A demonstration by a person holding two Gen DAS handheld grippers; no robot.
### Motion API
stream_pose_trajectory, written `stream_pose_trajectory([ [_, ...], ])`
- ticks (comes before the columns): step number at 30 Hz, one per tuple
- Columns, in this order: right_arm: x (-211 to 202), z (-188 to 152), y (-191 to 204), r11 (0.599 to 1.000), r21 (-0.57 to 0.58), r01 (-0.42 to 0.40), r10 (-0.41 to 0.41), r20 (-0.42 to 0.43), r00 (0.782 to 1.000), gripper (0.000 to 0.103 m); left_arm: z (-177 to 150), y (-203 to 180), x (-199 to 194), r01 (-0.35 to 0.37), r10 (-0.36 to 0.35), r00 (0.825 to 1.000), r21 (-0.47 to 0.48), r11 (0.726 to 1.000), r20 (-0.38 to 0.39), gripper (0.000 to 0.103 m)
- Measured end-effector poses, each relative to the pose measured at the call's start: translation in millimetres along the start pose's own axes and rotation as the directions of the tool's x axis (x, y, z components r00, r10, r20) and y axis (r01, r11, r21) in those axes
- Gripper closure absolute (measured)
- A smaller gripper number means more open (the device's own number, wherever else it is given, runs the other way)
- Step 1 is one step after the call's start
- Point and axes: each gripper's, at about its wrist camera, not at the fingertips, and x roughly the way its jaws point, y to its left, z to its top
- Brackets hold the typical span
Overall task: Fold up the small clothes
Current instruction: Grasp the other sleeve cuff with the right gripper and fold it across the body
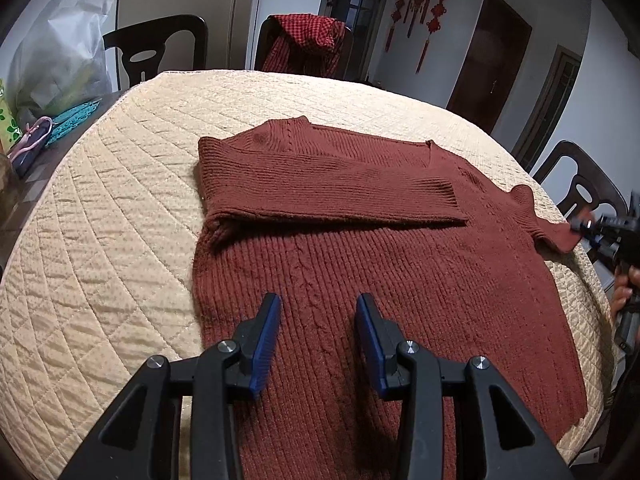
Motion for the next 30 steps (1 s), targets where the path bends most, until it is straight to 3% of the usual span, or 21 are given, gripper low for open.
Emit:
stream_pose_trajectory([
  [5, -2, 7, 82, 0.975, -0.180, -0.132, 0.132, -0.012, 0.991, 0.096, 0, 0, 0, 0.008, -0.008, 1.000, 0.001, 1.000, -0.001, 0.059],
  [10, 26, -16, 164, 0.911, -0.321, -0.258, 0.225, -0.136, 0.965, 0.096, 1, 0, -2, 0.001, -0.001, 1.000, 0.004, 1.000, 0.001, 0.059],
  [13, 53, -44, 195, 0.870, -0.366, -0.330, 0.254, -0.241, 0.937, 0.096, 5, 0, -10, -0.006, 0.006, 1.000, 0.011, 1.000, 0.017, 0.059],
  [15, 77, -69, 207, 0.845, -0.378, -0.378, 0.253, -0.341, 0.906, 0.096, 10, 1, -18, -0.005, 0.005, 0.999, 0.010, 1.000, 0.035, 0.059],
  [17, 92, -88, 204, 0.838, -0.364, -0.406, 0.232, -0.436, 0.870, 0.091, 15, 1, -26, -0.008, 0.008, 0.999, 0.016, 1.000, 0.051, 0.059],
  [19, 95, -101, 199, 0.827, -0.371, -0.422, 0.221, -0.476, 0.851, 0.086, 23, 0, -33, -0.006, 0.004, 0.998, 0.028, 1.000, 0.067, 0.059],
  [23, 68, -95, 187, 0.803, -0.382, -0.458, 0.270, -0.452, 0.850, 0.077, 44, -12, -35, 0.027, -0.032, 0.997, 0.062, 0.998, 0.070, 0.059],
  [27, 47, -76, 159, 0.838, -0.380, -0.392, 0.255, -0.361, 0.897, 0.077, 68, -34, -12, 0.077, -0.083, 0.996, 0.116, 0.990, 0.041, 0.059],
  [30, 38, -76, 140, 0.858, -0.365, -0.362, 0.242, -0.336, 0.910, 0.077, 85, -50, 22, 0.132, -0.130, 0.991, 0.145, 0.980, -0.025, 0.059],
])
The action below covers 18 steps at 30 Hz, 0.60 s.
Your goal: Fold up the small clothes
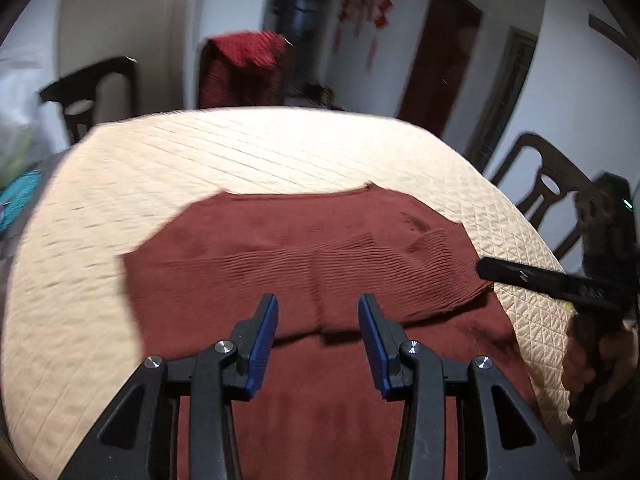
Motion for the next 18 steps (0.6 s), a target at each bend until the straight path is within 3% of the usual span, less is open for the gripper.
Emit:
stream_pose_trajectory([
  [7, -18, -12, -23, 0.999, 0.028, 0.037, -0.037, 0.022, 0.999, 0.077, 18, -6, 73, -0.033, 0.034, 0.992, 0.017, 0.999, -0.118, 0.059],
  [9, -18, -12, -29, 0.998, 0.036, 0.047, -0.048, 0.024, 0.999, 0.077, 19, -10, 75, -0.034, 0.037, 0.994, 0.028, 0.999, -0.103, 0.065],
  [10, -16, -10, -31, 0.998, 0.042, 0.053, -0.054, 0.022, 0.998, 0.077, 20, -14, 75, -0.011, 0.015, 0.994, 0.037, 0.999, -0.105, 0.075],
  [11, -16, -10, -33, 0.998, 0.043, 0.055, -0.055, 0.020, 0.998, 0.077, 20, -17, 75, 0.008, -0.003, 0.994, 0.049, 0.999, -0.106, 0.095],
  [14, -13, -9, -36, 0.997, 0.047, 0.057, -0.057, 0.017, 0.998, 0.077, 26, -26, 64, 0.026, -0.021, 0.998, 0.079, 0.997, -0.059, 0.097],
  [18, -8, -5, -35, 0.996, 0.030, 0.088, -0.089, 0.017, 0.996, 0.077, 38, -18, 39, 0.032, -0.033, 0.999, 0.043, 0.999, 0.037, 0.097],
])
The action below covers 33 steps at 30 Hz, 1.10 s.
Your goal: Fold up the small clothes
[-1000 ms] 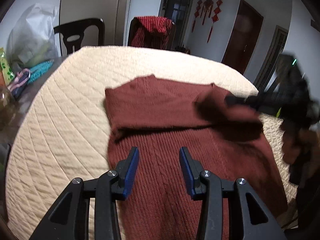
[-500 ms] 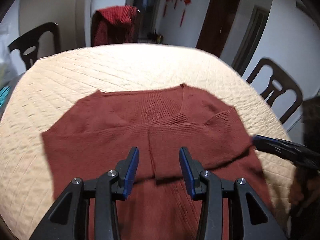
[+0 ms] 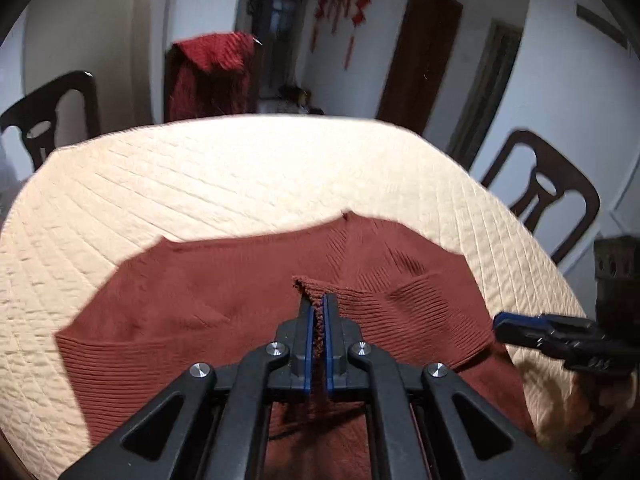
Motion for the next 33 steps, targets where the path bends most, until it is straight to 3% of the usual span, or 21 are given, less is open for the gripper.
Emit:
stream_pose_trajectory([
  [6, 15, 0, -4, 0.998, -0.013, 0.053, -0.054, -0.052, 0.997, 0.078, -19, 33, 22, -0.090, 0.084, 0.991, -0.059, 0.994, -0.106, 0.097],
  [13, 4, 13, 4, 0.993, -0.074, 0.091, -0.092, -0.008, 0.996, 0.078, -22, 38, -3, -0.135, 0.131, 0.990, -0.072, 0.988, -0.053, 0.093],
  [16, 14, 19, 1, 0.987, -0.098, 0.128, -0.131, -0.024, 0.991, 0.078, -19, 32, -15, -0.109, 0.108, 0.994, -0.055, 0.993, -0.018, 0.093],
  [19, 34, 27, -15, 0.974, -0.098, 0.204, -0.211, -0.073, 0.975, 0.078, -27, 24, -5, -0.075, 0.073, 0.995, -0.025, 0.997, -0.065, 0.093],
  [21, 31, 32, -19, 0.977, -0.085, 0.194, -0.199, -0.058, 0.978, 0.078, -36, 23, 5, -0.061, 0.059, 0.992, -0.011, 0.998, -0.113, 0.093],
  [24, 20, 34, -15, 0.976, -0.092, 0.199, -0.202, -0.030, 0.979, 0.078, -45, 20, 4, -0.067, 0.067, 0.993, 0.007, 0.998, -0.100, 0.093],
  [27, 17, 21, -4, 0.974, -0.150, 0.172, -0.182, -0.052, 0.982, 0.078, -48, 22, -5, -0.054, 0.052, 0.994, -0.013, 0.998, -0.096, 0.093],
  [30, 24, 3, -2, 0.958, -0.215, 0.190, -0.211, -0.079, 0.974, 0.079, -52, 20, -3, -0.059, 0.060, 0.993, 0.016, 0.998, -0.103, 0.091],
  [33, 20, 5, -3, 0.959, -0.203, 0.197, -0.215, -0.071, 0.974, 0.079, -52, 24, -3, -0.064, 0.063, 0.993, 0.001, 0.998, -0.099, 0.090],
])
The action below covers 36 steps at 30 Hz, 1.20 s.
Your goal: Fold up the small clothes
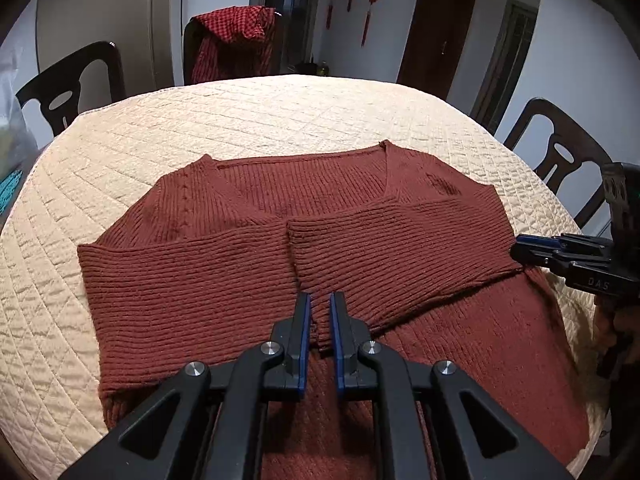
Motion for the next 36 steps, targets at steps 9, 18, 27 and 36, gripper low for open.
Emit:
stream_pose_trajectory([
  [9, 23, 37, -15, 0.999, 0.032, 0.036, -0.036, -0.003, 0.999, 0.079, 32, -6, 24, -0.048, 0.048, 0.999, 0.012, 0.999, 0.003, 0.088],
  [18, -10, 8, 7, 0.999, -0.043, 0.018, -0.018, 0.003, 1.000, 0.079, 5, -17, -5, -0.027, 0.026, 0.999, 0.052, 0.998, 0.022, 0.088],
  [27, -36, -3, 16, 0.999, -0.044, 0.001, 0.001, 0.046, 0.999, 0.079, -9, -14, -24, -0.035, 0.034, 0.999, 0.021, 0.999, 0.038, 0.084],
  [36, -78, -34, 29, 0.999, -0.039, -0.030, 0.034, 0.111, 0.993, 0.075, -48, 2, -87, -0.088, 0.092, 0.986, -0.035, 0.996, 0.141, 0.068],
])
